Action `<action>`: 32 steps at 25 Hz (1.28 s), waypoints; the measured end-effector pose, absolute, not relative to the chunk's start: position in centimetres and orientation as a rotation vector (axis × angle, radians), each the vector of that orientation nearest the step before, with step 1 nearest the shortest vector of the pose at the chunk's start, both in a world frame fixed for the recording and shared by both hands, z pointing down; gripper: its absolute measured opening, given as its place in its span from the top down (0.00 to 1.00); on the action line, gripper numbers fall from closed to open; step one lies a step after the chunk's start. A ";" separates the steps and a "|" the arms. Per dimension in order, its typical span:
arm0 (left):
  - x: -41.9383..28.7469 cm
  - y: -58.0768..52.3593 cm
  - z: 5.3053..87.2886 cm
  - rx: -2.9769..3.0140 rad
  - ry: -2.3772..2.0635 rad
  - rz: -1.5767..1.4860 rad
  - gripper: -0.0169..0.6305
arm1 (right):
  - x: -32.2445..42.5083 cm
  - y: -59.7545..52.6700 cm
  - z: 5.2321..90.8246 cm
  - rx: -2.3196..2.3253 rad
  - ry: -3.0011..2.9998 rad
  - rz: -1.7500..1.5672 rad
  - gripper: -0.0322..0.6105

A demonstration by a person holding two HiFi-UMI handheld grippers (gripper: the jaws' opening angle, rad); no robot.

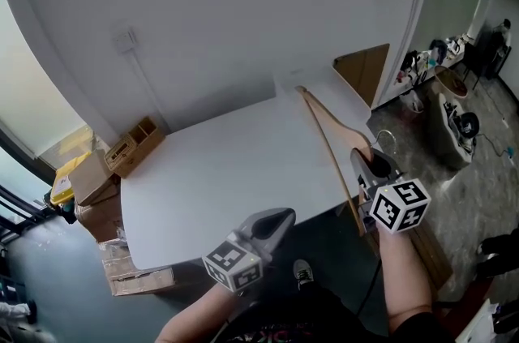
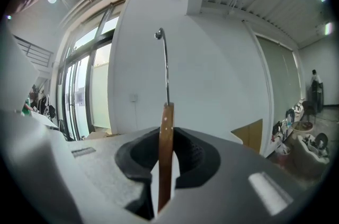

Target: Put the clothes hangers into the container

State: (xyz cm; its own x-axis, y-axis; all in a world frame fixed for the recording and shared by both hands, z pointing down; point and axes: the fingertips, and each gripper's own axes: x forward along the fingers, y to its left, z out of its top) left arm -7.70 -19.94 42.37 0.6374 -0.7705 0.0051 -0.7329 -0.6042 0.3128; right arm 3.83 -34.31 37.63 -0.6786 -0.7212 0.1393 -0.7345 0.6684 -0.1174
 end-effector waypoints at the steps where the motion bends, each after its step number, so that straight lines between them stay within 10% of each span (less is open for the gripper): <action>1: -7.5 -20.5 42.5 2.568 -1.213 -0.186 0.97 | 3.7 -35.2 37.6 1.209 -2.792 0.247 0.86; 32: -6.1 -39.9 40.7 2.517 -1.459 -0.138 0.97 | -4.2 -59.2 42.7 0.858 -2.436 0.145 0.86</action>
State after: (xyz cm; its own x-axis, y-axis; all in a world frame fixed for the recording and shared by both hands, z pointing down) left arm -6.13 -39.91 40.69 0.5003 -0.8652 0.0325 -0.8437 -0.4787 0.2429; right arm -4.19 -59.21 42.68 -0.6466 -0.5480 0.5306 -0.6073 0.7908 0.0767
